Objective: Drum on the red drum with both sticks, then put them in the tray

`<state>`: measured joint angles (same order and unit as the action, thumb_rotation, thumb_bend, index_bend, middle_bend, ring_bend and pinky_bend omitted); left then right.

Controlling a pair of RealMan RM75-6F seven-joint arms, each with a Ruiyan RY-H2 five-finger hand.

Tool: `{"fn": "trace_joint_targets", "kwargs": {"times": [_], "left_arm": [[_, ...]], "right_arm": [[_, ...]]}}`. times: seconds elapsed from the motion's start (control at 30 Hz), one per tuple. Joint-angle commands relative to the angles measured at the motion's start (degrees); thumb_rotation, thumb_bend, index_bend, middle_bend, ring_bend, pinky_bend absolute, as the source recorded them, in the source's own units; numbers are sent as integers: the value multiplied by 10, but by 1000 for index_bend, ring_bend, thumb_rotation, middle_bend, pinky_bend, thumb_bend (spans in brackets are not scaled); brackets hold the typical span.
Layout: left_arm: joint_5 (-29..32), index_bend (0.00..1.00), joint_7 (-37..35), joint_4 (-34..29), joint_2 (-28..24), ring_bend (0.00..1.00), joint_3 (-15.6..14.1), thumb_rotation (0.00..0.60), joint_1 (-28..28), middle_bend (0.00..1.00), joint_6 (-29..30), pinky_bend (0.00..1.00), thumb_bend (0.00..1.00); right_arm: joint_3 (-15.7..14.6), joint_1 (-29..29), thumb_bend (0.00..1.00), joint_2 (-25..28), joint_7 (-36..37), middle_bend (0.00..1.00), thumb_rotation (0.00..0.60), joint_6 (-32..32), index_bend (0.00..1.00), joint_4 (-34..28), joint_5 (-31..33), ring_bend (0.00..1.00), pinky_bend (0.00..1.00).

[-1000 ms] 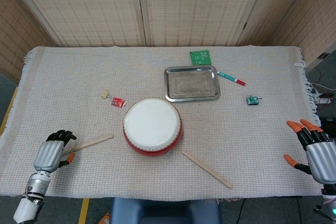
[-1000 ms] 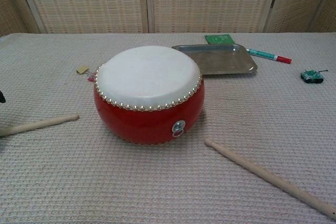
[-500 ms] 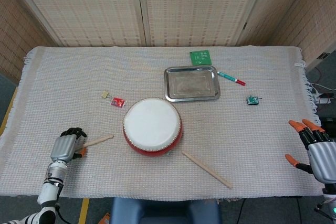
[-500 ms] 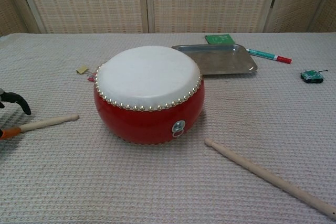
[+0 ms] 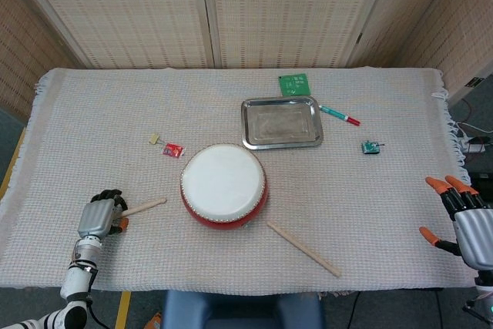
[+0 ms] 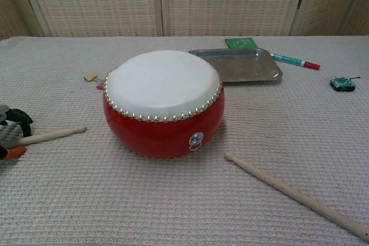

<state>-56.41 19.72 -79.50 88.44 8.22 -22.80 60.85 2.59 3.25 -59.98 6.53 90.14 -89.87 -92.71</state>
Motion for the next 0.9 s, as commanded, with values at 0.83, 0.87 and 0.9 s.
{"fn": "trace_joint_targets", "kwargs": {"times": [0.83, 0.87, 0.9], "left_arm": [[-237, 618, -756, 43, -45, 249, -6, 600, 89, 400, 94, 274, 390], [-241, 612, -797, 49, -46, 249, -6, 600, 88, 401, 88, 275, 390], [-245, 607, -839, 55, -46, 250, -7, 600, 87, 402, 82, 275, 391]], "right_arm": [[-2, 0, 79, -1, -9, 192, 600, 1, 142, -12, -6, 102, 214], [-2, 0, 79, 0, -10, 192, 600, 2, 142, -14, -6, 102, 214], [-2, 0, 79, 0, -12, 192, 600, 2, 142, -15, -6, 102, 214]]}}
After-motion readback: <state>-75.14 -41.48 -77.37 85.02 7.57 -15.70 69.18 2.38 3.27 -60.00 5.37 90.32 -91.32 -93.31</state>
